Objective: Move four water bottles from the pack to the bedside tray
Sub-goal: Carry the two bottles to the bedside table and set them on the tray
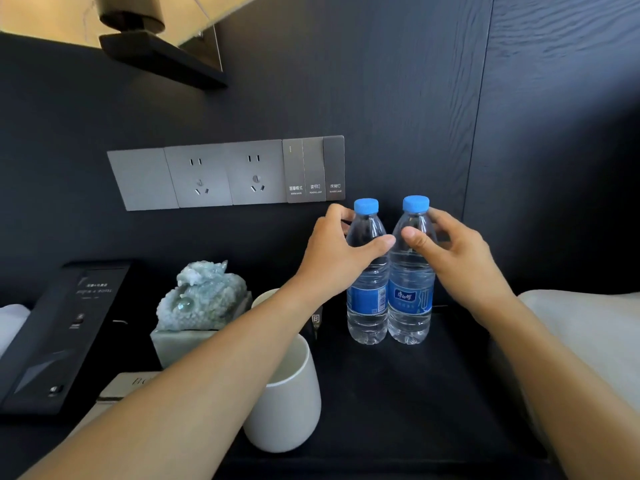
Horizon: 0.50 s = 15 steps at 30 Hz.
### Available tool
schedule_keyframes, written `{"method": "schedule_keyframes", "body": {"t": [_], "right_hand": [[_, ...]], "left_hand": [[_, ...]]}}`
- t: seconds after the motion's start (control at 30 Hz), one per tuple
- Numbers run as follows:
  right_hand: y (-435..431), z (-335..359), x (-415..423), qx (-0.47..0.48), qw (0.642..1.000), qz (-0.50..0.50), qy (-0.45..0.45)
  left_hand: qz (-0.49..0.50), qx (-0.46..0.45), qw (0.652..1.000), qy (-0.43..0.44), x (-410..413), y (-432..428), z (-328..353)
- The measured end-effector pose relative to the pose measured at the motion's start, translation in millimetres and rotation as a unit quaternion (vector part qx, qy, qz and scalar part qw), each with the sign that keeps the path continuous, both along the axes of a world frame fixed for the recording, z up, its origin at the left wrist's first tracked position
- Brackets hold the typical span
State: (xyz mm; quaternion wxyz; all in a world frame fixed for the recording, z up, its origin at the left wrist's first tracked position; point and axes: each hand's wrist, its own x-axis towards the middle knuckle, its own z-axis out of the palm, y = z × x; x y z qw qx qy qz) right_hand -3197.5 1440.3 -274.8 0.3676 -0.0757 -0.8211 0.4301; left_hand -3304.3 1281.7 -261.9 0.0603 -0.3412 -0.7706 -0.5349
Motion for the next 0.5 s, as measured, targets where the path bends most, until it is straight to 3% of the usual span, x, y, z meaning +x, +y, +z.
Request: {"method": "schedule_keyframes", "body": {"t": [0.17,0.37,0.5], "right_hand": [[-1.3,-3.5,0.8,-0.004,1.000,0.004,0.006],[-1.6,-6.1,-2.4,-0.022,0.999,0.036,0.006],[-0.2,-6.2,-2.7,-0.021,0.999,0.041,0.007]], "left_hand": [[-0.089,0.025,0.993,-0.079,-5.4,-6.4,-0.7],[0.060,-0.012,0.998,-0.007,-4.5,-0.7,0.0],[0.002,-0.030,0.999,-0.041,-5.2,0.1,1.1]]}}
